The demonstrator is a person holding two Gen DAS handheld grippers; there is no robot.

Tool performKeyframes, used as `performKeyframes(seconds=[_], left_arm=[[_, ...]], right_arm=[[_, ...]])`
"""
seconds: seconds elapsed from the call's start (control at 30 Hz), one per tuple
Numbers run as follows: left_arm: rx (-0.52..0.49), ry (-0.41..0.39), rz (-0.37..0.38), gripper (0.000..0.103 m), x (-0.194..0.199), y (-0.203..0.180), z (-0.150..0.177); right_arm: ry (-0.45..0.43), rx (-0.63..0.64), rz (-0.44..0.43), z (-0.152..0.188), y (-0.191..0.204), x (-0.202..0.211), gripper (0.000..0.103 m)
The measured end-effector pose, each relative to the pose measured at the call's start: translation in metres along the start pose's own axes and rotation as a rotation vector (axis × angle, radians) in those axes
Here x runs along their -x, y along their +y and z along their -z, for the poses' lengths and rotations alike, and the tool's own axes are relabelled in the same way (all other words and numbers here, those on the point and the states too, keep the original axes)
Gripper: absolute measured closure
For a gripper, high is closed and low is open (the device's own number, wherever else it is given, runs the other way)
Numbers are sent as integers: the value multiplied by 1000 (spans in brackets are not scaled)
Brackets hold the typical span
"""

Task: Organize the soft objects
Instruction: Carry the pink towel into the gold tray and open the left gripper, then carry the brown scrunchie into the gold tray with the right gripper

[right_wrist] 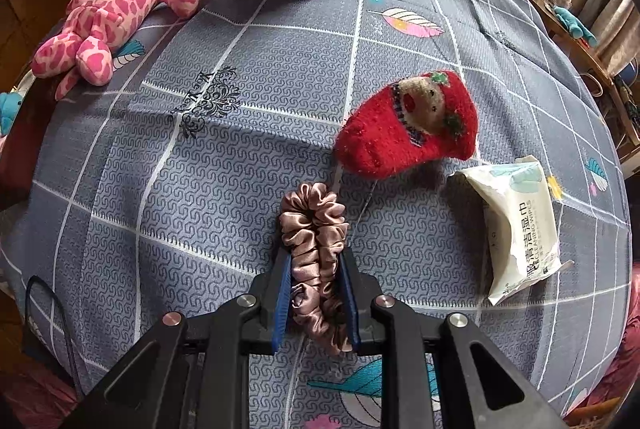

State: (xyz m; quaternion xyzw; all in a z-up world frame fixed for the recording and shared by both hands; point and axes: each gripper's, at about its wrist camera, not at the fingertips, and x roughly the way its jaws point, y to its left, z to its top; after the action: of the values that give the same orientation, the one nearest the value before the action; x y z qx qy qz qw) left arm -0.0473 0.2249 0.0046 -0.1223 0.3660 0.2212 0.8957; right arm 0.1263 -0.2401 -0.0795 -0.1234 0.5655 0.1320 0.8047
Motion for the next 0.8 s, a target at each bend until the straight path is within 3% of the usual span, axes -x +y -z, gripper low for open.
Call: performKeyframes(seconds=[0.5, 0.67, 0.8], left_arm=[[-12, -23, 27, 46, 15, -6, 13], [-4, -23, 30, 46, 15, -3, 14], [4, -24, 31, 46, 14, 0, 14]], right_arm=[[8, 44, 108, 0, 34, 0, 85], [13, 23, 118, -3, 40, 2, 85], [-8, 9, 73, -9, 47, 13, 85]])
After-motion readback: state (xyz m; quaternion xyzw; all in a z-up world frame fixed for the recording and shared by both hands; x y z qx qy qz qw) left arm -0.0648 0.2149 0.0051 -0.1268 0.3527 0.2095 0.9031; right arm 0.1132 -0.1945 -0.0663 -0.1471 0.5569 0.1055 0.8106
